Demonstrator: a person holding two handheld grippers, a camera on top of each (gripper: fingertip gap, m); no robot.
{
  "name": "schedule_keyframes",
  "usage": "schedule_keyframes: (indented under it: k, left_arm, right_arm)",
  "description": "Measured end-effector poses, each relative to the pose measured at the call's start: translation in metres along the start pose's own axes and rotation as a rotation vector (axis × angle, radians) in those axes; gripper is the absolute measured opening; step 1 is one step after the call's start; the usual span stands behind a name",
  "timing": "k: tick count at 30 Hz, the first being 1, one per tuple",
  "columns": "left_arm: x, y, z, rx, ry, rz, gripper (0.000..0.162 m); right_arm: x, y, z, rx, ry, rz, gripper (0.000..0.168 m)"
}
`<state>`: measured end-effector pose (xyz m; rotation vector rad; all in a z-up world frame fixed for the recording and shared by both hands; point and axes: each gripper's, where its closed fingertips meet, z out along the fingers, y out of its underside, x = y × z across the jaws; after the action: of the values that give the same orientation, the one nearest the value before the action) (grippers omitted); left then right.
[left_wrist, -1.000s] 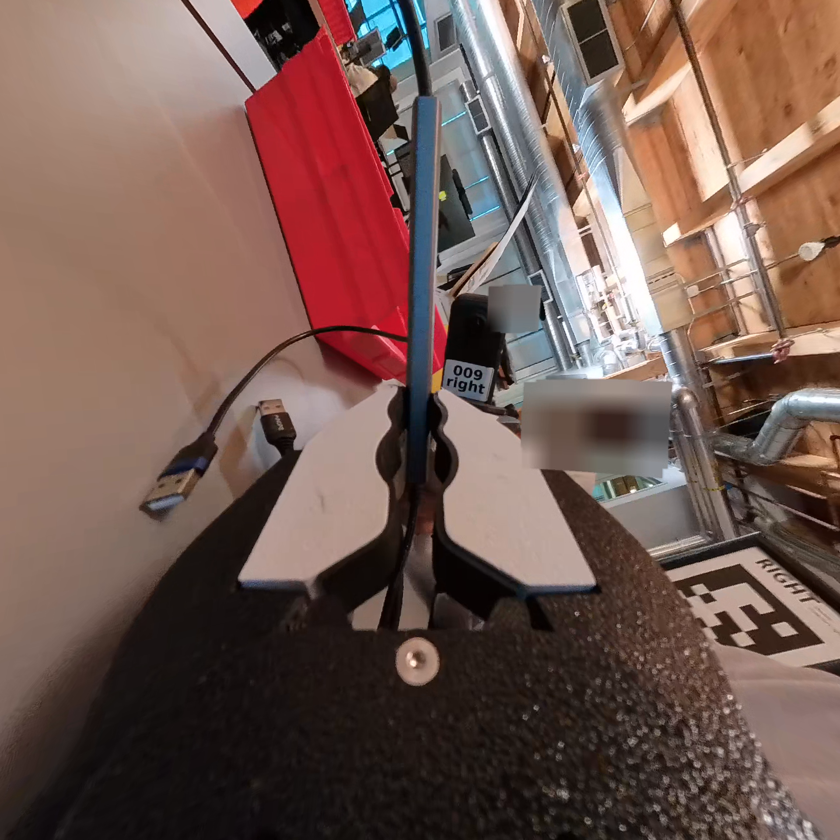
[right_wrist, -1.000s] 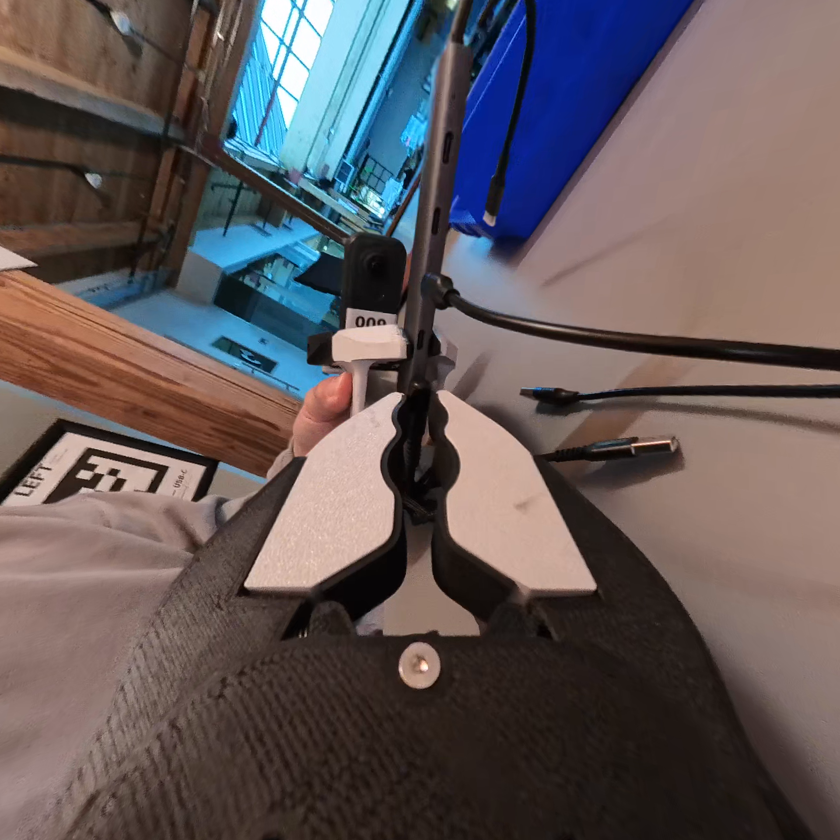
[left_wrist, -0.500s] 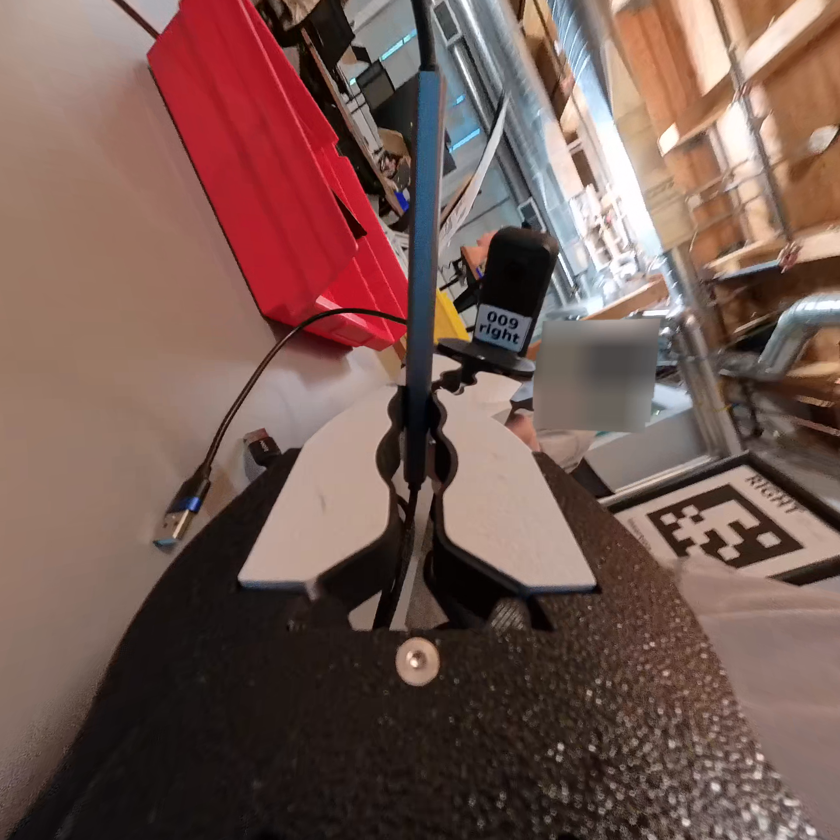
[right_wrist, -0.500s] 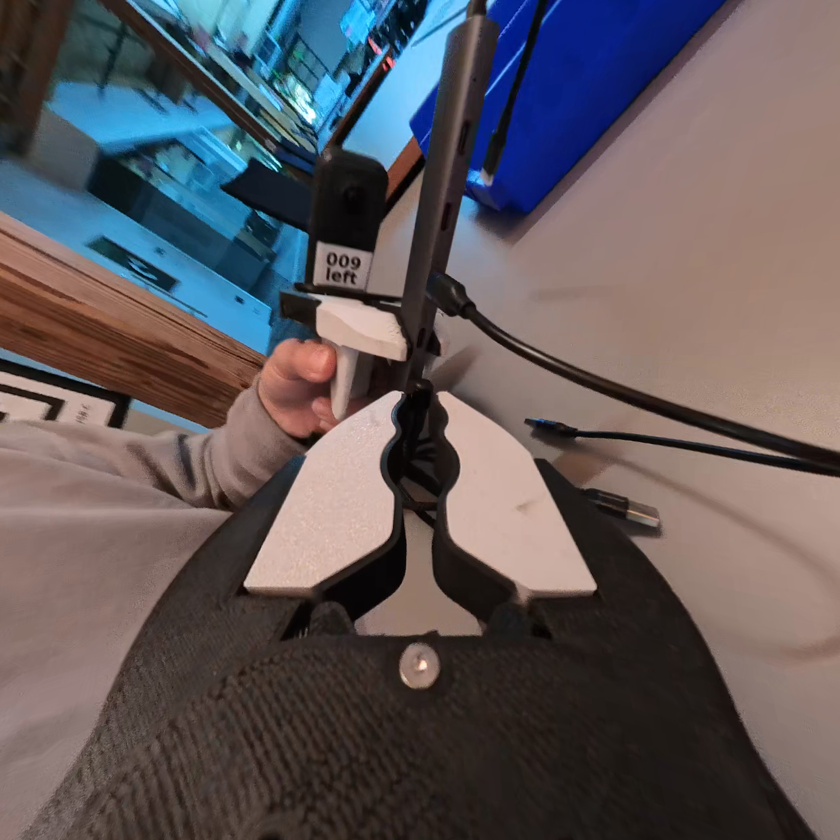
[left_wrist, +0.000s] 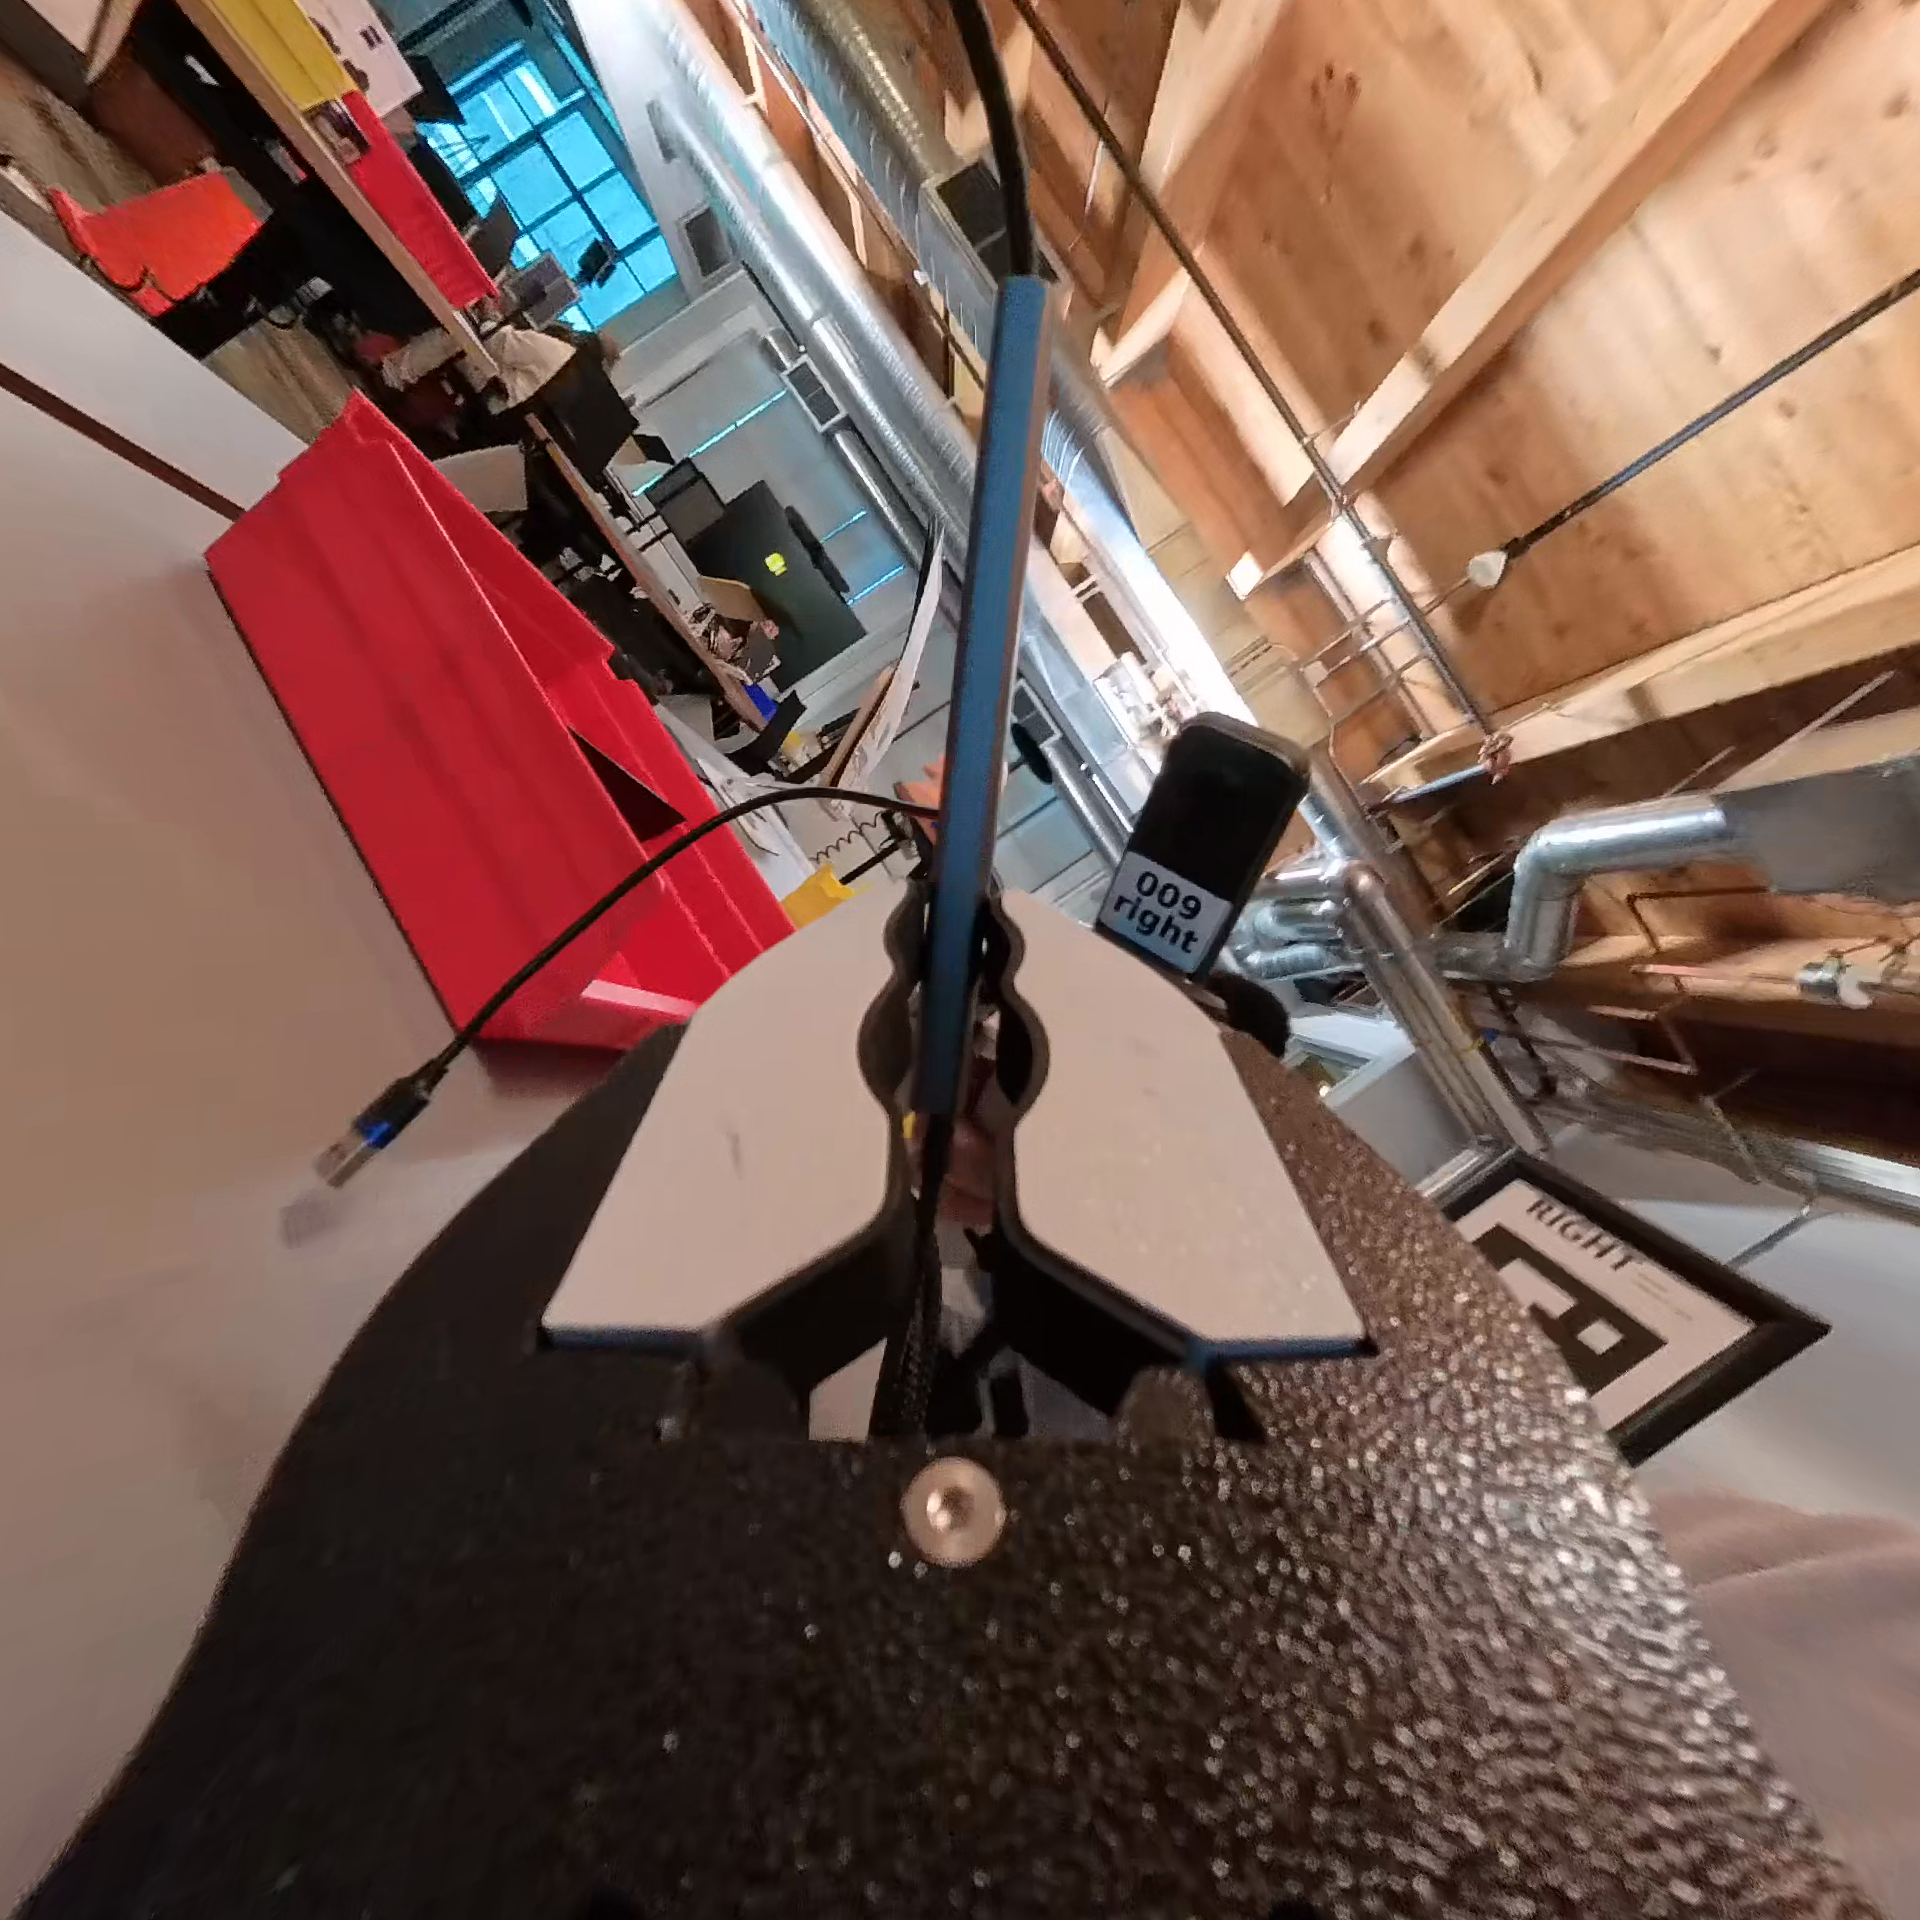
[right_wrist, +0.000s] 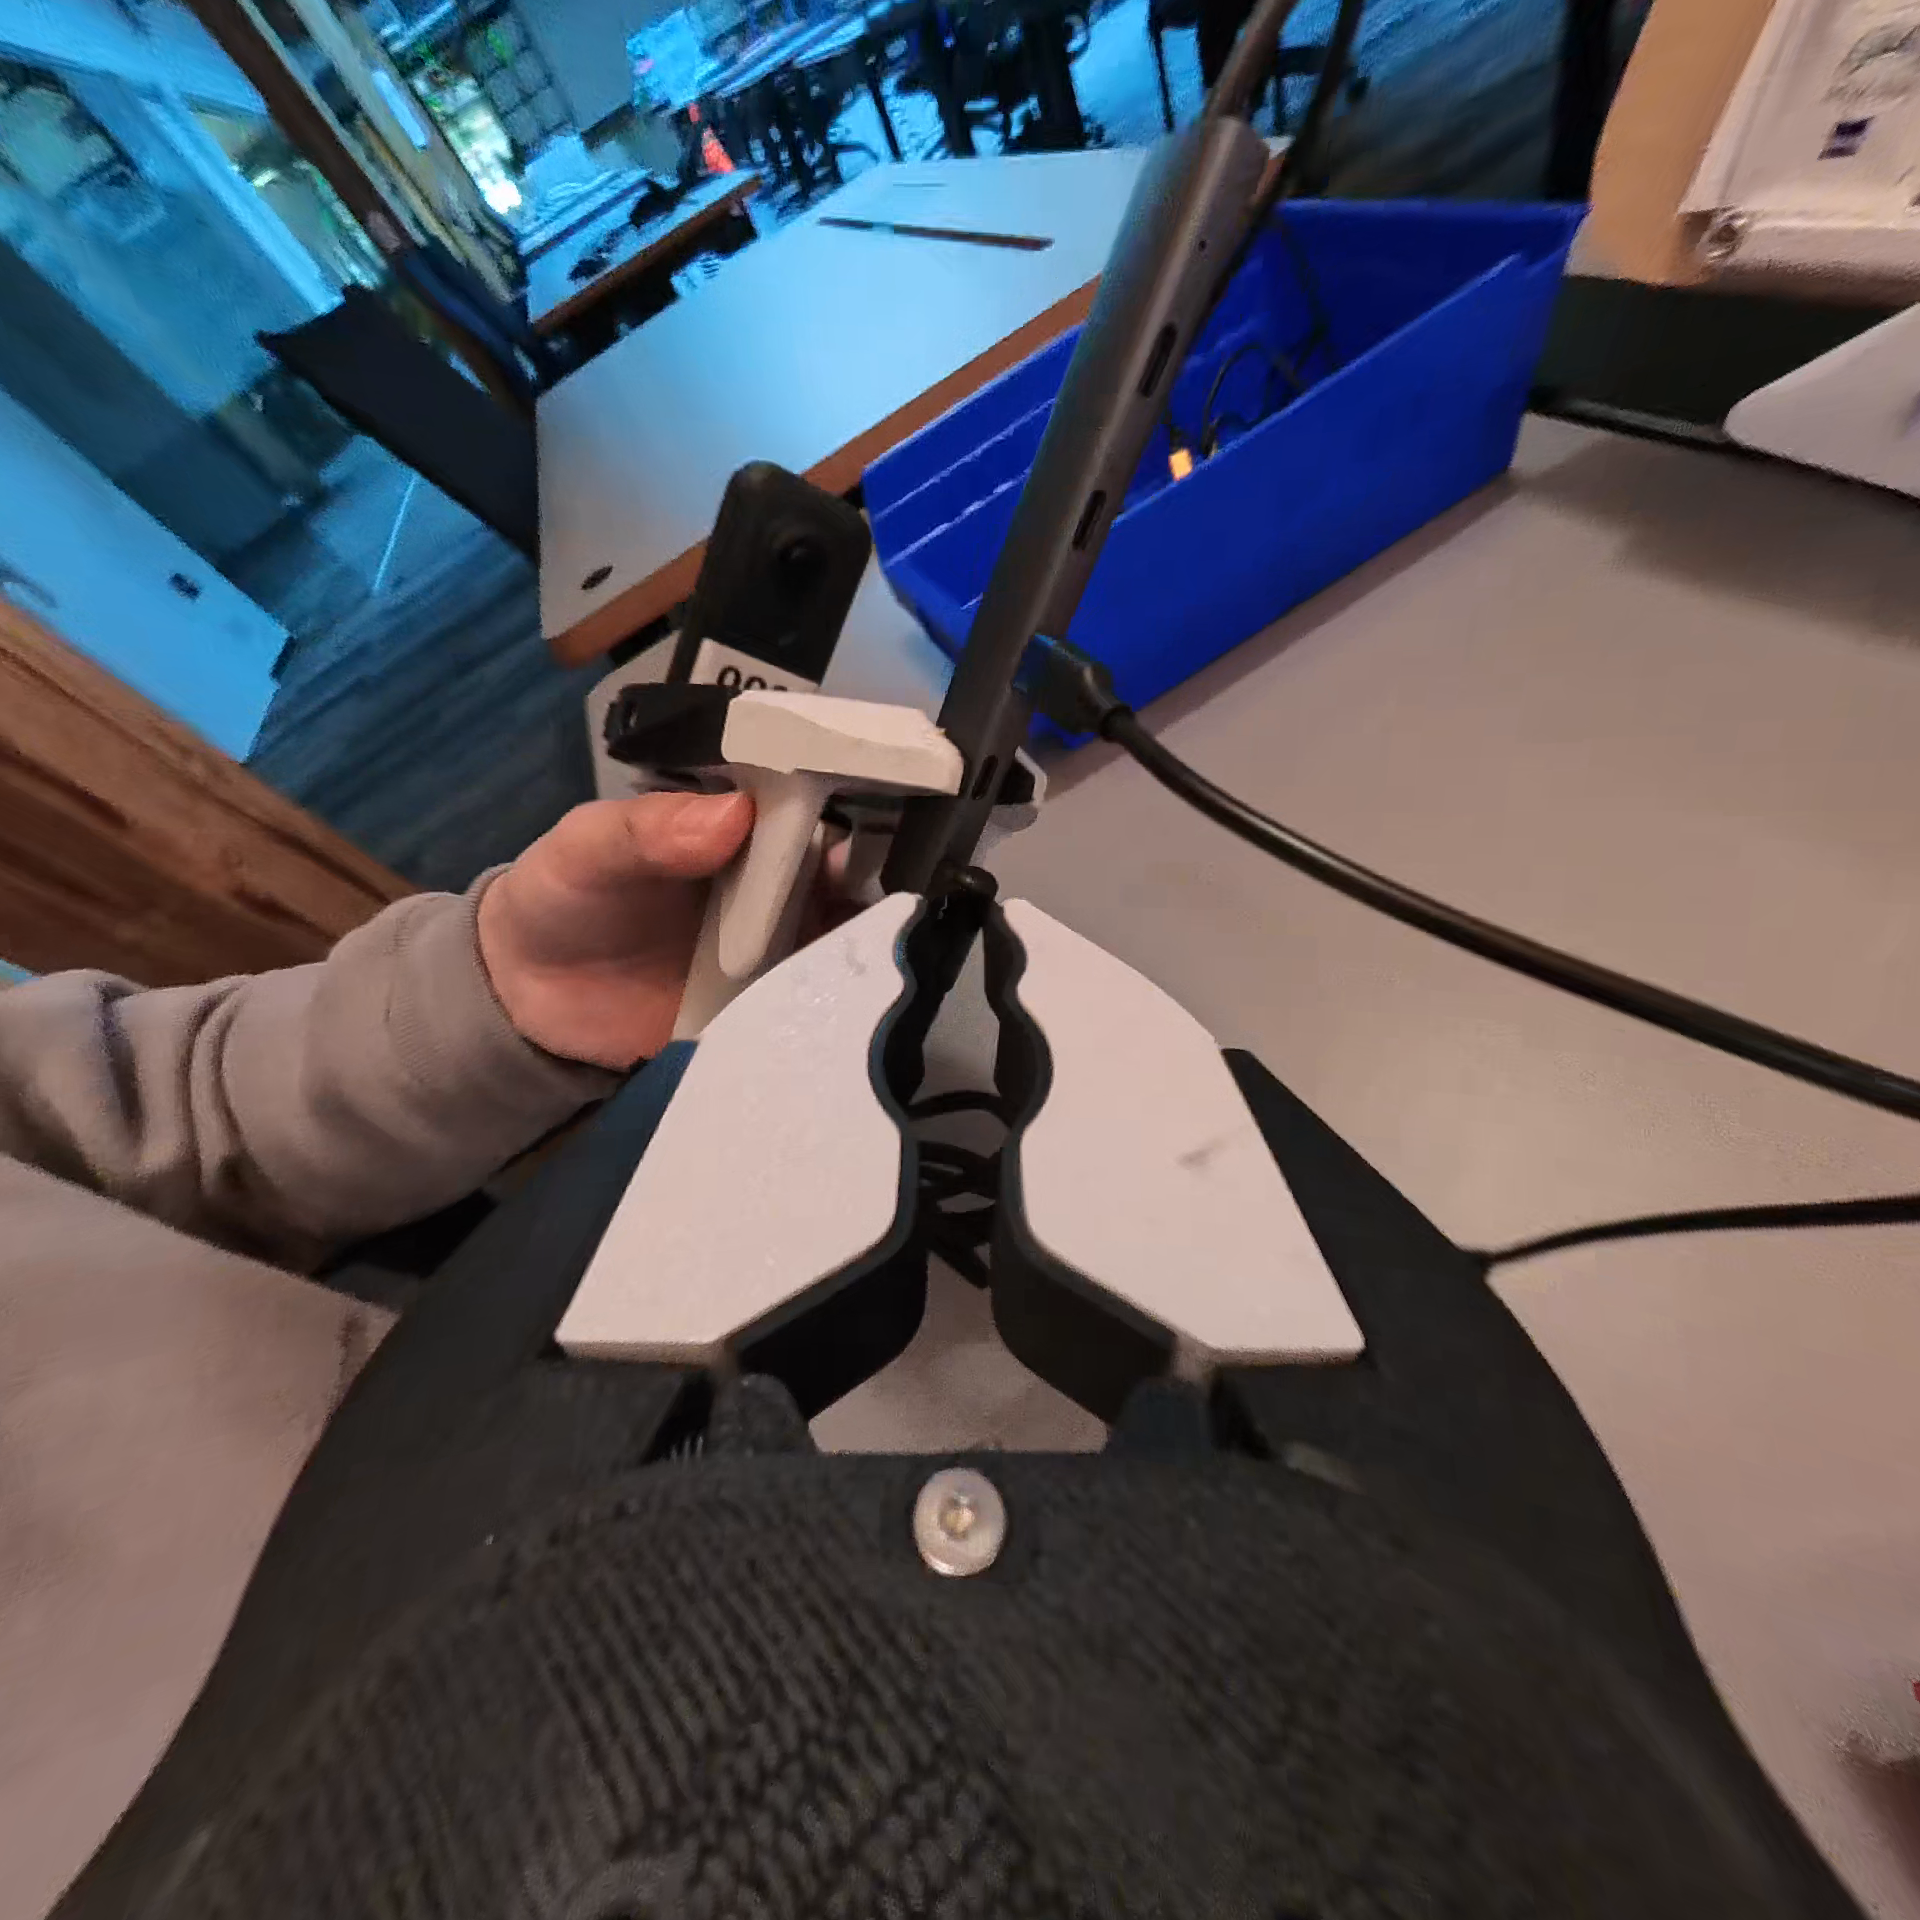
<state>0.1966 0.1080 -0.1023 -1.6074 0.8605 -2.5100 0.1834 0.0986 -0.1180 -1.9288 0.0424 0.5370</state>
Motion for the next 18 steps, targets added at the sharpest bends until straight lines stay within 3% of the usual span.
schedule_keyframes:
  k: [6, 9, 13, 15, 18]
  left_arm:
    - [-0.004, 0.017, 0.002, -0.122, -0.021, 0.081, 0.01]
    - [-0.002, 0.021, 0.0, -0.148, 0.014, 0.108, 0.01]
    - [-0.019, -0.007, -0.012, 0.011, -0.093, 0.171, 0.009]
    - [-0.024, -0.02, -0.02, 0.089, -0.098, 0.151, 0.009]
    - [-0.025, -0.025, -0.023, 0.153, -0.065, 0.096, 0.01]
  right_arm:
    - [0.003, 0.016, -0.007, -0.092, 0.068, -0.082, 0.01]
    - [-0.003, 0.018, -0.009, -0.057, 0.048, -0.066, 0.013]
    - [0.006, 0.027, -0.027, -0.02, 0.266, -0.137, 0.021]
    - [-0.014, 0.034, -0.025, 0.064, 0.292, -0.185, 0.021]
    - [-0.054, 0.058, 0.004, 0.123, 0.222, -0.263, 0.0]
